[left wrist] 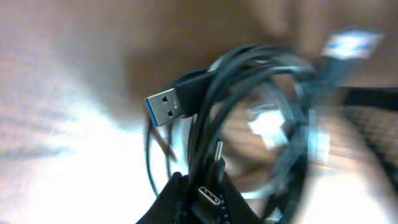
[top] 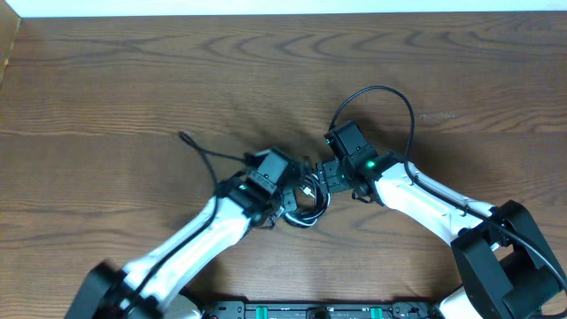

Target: Untangle cables

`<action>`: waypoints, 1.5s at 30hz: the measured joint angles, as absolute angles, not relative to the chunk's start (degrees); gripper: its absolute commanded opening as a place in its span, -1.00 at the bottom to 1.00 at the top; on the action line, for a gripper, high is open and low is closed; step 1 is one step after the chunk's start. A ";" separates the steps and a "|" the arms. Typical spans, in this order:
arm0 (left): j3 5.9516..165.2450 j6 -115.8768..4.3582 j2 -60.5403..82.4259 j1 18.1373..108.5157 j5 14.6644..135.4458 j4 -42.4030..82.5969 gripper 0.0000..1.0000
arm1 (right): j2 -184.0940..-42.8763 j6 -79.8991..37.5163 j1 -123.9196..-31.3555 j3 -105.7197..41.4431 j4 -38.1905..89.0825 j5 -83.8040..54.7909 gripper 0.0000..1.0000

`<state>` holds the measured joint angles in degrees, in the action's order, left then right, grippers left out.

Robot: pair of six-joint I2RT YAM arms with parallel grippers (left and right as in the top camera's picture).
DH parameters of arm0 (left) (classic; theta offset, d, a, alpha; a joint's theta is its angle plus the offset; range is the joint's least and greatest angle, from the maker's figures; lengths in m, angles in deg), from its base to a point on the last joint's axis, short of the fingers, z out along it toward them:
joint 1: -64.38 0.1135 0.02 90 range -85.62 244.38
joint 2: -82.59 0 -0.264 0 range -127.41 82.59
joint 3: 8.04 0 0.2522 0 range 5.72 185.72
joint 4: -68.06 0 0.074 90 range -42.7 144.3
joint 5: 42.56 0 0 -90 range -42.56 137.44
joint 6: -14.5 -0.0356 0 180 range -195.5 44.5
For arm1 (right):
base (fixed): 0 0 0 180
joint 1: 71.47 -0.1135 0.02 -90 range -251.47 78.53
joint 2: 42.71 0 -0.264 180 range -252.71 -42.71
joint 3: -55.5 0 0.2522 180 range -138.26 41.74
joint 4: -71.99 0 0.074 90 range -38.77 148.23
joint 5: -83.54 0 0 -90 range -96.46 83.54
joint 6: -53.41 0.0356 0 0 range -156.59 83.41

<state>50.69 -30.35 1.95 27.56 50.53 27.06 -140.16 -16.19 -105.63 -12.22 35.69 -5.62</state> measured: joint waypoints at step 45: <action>52.70 -40.93 19.08 44.89 43.03 21.66 -0.29 | -141.91 -32.71 -107.37 -12.70 41.06 -23.98 0.36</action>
<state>52.70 -40.93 19.08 44.89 43.03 21.66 -141.91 -32.71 -107.37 -12.70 41.06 -23.98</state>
